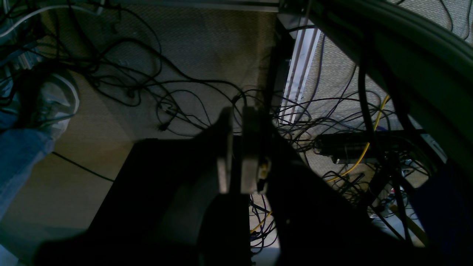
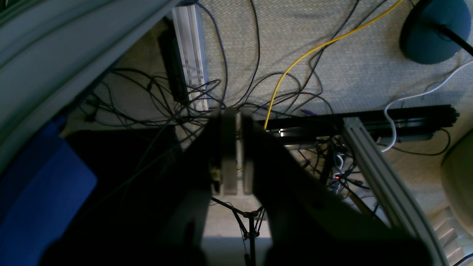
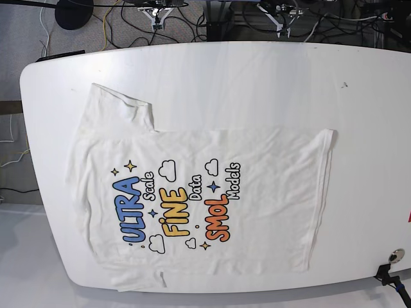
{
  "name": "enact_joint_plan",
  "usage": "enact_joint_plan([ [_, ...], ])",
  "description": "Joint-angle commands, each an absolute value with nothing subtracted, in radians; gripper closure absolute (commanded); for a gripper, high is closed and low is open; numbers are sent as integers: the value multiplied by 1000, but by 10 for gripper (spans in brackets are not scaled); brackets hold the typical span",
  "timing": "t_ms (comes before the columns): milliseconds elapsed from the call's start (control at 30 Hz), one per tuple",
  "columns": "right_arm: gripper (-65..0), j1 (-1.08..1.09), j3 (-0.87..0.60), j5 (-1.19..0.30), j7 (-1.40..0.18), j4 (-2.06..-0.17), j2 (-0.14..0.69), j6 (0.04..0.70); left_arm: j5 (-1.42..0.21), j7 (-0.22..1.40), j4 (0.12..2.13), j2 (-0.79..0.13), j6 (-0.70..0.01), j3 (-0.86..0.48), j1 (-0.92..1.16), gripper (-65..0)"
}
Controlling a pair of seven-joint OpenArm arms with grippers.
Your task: Fold the T-shirt properly
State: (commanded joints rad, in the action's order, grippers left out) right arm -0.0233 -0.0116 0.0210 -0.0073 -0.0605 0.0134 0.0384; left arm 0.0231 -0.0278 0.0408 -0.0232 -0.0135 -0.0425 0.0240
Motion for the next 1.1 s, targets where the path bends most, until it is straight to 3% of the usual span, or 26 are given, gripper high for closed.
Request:
enact_joint_plan([
  [1100, -10, -21, -13, 25, 2, -60, 11, 44, 24, -71, 47, -25, -4, -44, 24, -3],
])
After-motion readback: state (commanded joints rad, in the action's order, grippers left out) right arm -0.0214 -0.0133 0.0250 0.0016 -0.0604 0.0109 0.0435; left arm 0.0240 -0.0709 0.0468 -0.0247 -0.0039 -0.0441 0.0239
